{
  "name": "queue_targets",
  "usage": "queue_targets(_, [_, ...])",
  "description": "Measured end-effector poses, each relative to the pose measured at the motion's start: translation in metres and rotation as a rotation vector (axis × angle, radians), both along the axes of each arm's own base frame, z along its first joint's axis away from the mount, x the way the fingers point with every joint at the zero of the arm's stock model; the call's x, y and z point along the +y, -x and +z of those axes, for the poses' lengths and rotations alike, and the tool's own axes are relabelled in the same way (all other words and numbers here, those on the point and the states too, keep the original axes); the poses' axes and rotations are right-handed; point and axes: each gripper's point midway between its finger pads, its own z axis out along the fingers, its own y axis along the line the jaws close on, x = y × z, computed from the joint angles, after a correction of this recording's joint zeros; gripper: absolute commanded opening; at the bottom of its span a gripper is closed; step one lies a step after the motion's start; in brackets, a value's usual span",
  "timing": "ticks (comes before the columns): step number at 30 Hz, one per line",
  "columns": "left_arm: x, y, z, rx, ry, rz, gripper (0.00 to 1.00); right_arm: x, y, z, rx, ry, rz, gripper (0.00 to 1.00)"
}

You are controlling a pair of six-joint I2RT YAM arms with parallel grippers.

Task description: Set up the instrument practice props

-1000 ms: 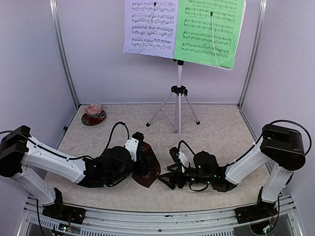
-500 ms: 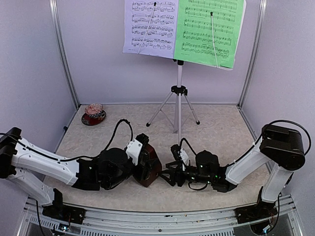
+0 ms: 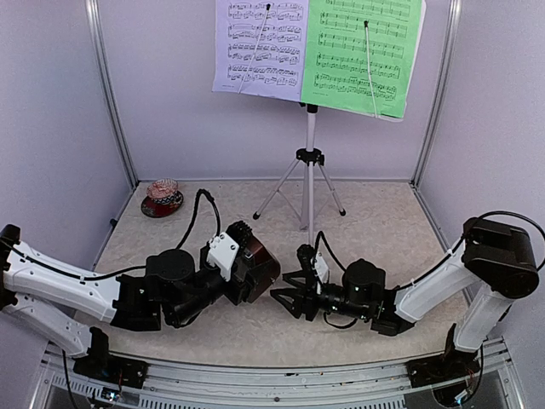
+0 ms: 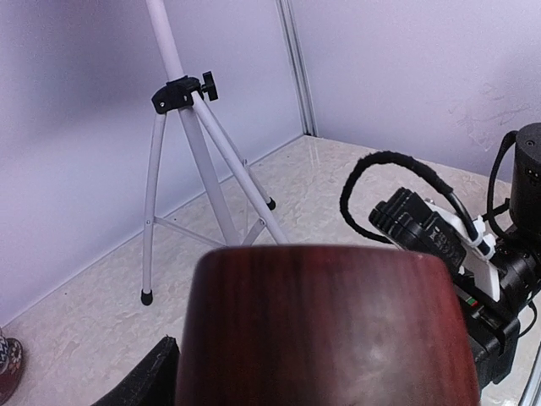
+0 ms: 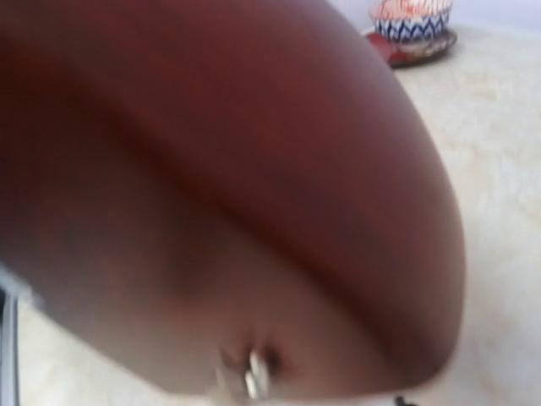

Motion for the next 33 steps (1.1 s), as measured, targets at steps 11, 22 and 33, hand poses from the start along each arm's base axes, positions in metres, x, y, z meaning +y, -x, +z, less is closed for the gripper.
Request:
queue_targets(11, [0.001, 0.000, 0.009, -0.043, -0.021, 0.029, 0.23, 0.014, -0.017, 0.016, -0.072, 0.037, -0.097, 0.40])
queue_targets(22, [0.003, -0.006, 0.006, -0.046, -0.032, 0.072, 0.22, 0.021, -0.019, 0.014, -0.113, 0.107, -0.154, 0.30])
queue_targets(33, [0.002, -0.008, 0.002, -0.041, -0.039, 0.089, 0.22, 0.027, -0.015, 0.008, -0.151, 0.155, -0.165, 0.05])
